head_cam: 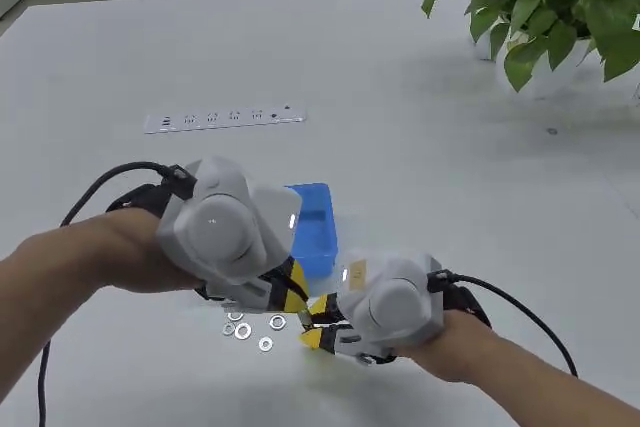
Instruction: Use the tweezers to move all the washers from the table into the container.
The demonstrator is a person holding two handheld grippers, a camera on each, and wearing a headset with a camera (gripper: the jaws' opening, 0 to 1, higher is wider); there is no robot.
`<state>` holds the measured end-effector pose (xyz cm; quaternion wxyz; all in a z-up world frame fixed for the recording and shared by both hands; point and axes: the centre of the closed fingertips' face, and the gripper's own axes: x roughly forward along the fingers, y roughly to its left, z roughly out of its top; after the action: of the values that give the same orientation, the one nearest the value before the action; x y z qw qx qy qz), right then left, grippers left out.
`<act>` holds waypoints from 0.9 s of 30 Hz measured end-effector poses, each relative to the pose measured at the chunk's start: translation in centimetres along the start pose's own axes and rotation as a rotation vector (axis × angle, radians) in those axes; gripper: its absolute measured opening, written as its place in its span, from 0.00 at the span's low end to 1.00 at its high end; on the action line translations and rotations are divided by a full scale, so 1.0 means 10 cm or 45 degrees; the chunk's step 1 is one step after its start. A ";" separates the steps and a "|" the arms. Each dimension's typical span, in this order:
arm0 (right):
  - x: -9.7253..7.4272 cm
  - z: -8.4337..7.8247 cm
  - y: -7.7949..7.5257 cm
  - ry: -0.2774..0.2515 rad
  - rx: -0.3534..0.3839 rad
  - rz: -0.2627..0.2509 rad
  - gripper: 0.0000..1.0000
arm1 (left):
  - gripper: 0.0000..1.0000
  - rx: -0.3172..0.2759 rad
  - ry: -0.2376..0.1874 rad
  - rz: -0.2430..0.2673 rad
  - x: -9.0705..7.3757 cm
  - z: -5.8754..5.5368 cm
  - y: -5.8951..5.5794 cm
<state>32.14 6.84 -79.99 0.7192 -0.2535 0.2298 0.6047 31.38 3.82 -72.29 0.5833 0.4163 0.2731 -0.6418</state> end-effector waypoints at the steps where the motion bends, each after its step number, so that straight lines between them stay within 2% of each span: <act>1: 0.00 0.00 0.00 0.000 0.003 0.001 0.11 | 0.05 0.000 -0.002 -0.002 0.00 0.01 0.00; 11: -0.02 -0.01 0.00 -0.008 0.047 0.002 0.10 | 0.05 -0.001 -0.012 -0.017 0.03 0.05 0.00; 27: -0.04 -0.01 0.04 -0.013 0.053 0.023 0.09 | 0.05 0.005 -0.004 -0.031 0.00 0.06 -0.04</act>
<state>31.66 6.52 -79.81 0.7201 -0.2333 0.2407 0.6076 30.84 3.42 -72.10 0.5751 0.4130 0.2759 -0.6501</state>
